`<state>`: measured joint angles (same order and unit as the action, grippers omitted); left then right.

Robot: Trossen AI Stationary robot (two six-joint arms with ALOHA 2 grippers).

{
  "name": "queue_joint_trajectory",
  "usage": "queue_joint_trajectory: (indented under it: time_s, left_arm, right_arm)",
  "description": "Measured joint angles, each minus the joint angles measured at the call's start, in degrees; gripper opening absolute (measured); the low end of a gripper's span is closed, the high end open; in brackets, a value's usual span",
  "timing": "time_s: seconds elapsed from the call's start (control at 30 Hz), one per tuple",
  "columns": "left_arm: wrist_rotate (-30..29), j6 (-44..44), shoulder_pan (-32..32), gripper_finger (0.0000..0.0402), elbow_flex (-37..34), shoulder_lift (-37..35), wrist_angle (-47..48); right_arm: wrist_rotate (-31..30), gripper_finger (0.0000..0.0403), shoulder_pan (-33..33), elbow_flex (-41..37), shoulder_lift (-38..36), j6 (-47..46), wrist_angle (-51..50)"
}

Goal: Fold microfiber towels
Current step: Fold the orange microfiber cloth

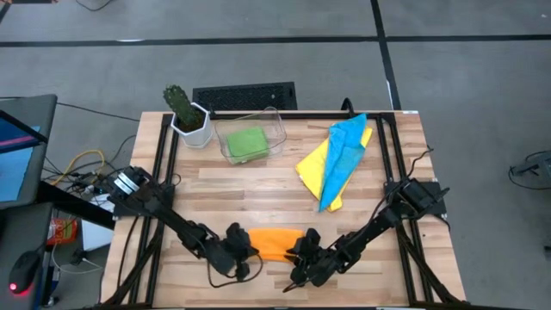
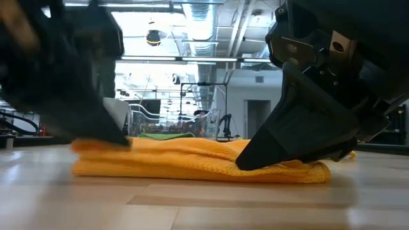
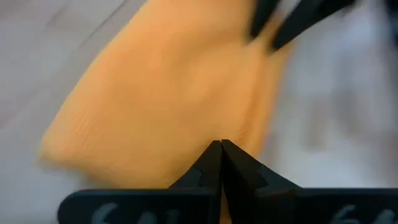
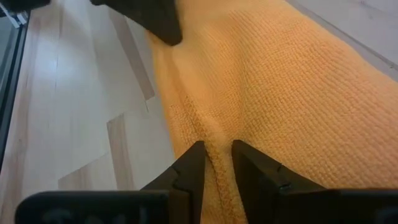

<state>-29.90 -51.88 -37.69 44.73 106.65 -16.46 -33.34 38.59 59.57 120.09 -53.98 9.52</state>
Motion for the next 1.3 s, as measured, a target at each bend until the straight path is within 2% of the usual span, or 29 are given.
queue_joint_trajectory:
  time_s: [0.07,0.2,0.6,0.7,0.87,0.97,1.07,1.17,1.3]
  left_arm:
    - [-0.3,-0.9,0.0,0.0000,1.4,1.2,2.8]
    - [0.1,-1.2,-0.5,0.0000,2.3,2.9,2.2]
    - [2.2,-2.9,-0.9,0.0000,2.3,2.3,4.8]
    - [3.1,-2.9,-0.4,0.0000,2.1,2.3,2.7]
    - [3.6,-2.9,-0.1,0.0000,2.1,2.5,0.2]
    - [3.6,-2.7,0.1,0.0000,2.0,2.5,-0.3]
    - [3.6,-2.6,0.1,0.0000,2.0,2.5,-0.3]
    - [5.4,-2.8,0.2,0.0000,2.1,2.5,-0.4]
    - [9.8,-6.7,1.0,0.0000,2.1,1.1,0.3]
  right_arm:
    - [0.1,0.0110,0.0,0.0,0.0,0.0,-0.2]
    - [0.2,0.0111,0.3,0.0,0.0,0.0,-0.5]
    - [-1.1,0.0111,2.8,-0.2,-2.4,-2.1,-3.0]
    - [-4.1,0.0111,3.5,-0.6,-5.6,1.3,-3.5]
    - [-13.5,0.0111,2.7,-0.2,-9.8,13.7,5.6]
    - [-11.6,0.0111,0.1,-0.3,-7.5,17.0,7.8]
    - [-8.4,0.0111,-2.0,-0.3,-3.4,13.6,8.0]
    - [-8.4,0.0111,-2.3,-0.3,1.3,6.7,6.9]
    - [-9.5,0.0111,-1.2,0.0,3.4,-0.5,7.9]
